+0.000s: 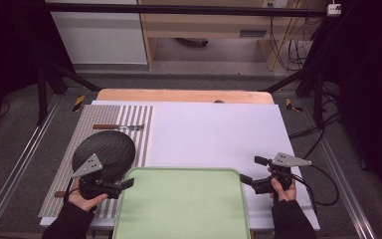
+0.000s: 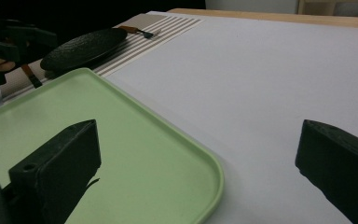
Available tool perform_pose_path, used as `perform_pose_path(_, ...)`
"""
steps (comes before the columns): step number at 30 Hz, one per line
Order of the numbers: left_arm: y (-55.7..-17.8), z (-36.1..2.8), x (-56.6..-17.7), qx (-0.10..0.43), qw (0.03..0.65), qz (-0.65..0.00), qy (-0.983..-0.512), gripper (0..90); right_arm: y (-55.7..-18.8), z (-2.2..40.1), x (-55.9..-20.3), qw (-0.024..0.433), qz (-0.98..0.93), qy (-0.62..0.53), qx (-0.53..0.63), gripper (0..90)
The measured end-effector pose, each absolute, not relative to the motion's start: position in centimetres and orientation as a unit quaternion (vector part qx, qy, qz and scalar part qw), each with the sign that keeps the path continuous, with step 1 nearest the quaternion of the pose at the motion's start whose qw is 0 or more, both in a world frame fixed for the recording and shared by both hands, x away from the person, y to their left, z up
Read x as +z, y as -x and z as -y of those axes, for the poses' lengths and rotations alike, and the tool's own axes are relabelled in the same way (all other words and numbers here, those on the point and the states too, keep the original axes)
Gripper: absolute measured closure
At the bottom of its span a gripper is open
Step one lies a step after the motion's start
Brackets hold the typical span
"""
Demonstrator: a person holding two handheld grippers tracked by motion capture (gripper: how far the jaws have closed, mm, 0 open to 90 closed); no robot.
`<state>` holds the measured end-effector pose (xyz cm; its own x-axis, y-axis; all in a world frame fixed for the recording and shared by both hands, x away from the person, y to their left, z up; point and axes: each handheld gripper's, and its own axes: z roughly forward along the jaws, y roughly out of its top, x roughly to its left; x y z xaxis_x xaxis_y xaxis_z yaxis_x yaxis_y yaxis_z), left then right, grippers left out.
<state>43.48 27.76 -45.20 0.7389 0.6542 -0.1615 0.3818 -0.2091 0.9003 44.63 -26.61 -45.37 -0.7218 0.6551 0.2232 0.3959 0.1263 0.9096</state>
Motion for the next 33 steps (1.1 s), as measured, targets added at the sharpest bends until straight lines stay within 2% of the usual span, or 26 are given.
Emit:
perform_pose_path(19, -43.5, -27.8, -44.9, 0.129, 0.526, -0.334, -0.772, 2.8, -44.6, 26.6, -45.4, 0.115, -0.746, -0.355, 0.551, 0.8)
perform_pose_path(33, -43.4, -28.5, -43.9, 0.131, 0.497, -0.335, -0.790, 2.6, -44.6, 26.6, -45.4, 0.115, -0.747, -0.355, 0.551, 0.8)
